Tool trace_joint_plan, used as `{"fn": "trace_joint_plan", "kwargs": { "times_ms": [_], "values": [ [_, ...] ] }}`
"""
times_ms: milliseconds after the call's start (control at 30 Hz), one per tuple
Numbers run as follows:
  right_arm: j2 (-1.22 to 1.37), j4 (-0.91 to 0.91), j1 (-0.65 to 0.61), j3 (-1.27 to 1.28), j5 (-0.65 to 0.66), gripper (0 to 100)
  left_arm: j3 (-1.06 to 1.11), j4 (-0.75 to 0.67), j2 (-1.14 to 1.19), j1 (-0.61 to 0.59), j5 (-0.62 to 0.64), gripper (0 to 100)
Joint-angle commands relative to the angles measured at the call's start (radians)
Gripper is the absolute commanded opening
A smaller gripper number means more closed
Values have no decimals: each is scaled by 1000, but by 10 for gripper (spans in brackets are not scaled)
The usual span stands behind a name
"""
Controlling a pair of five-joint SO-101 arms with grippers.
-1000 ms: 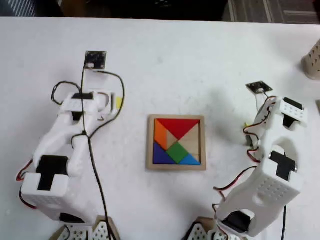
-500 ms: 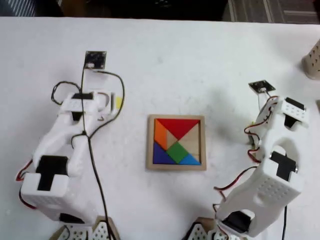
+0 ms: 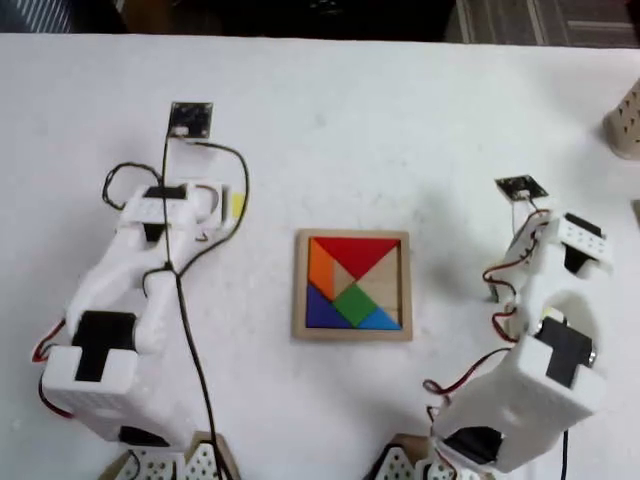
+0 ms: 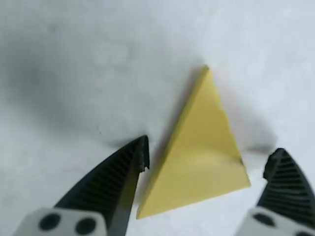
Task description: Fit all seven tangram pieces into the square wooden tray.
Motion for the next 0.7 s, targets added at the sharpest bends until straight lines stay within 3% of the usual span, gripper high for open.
{"fn": "trace_joint_plan", "kwargs": {
  "times_ms": [0, 433, 667],
  "values": [
    [-2, -25, 42, 51, -6, 342, -46, 5, -4, -15, 8, 286],
    [-74, -260, 170, 215, -84, 318, -46, 5, -4, -15, 8, 286],
    [-163, -374, 176, 399, -91, 316, -46, 5, -4, -15, 8, 286]
  ]
}}
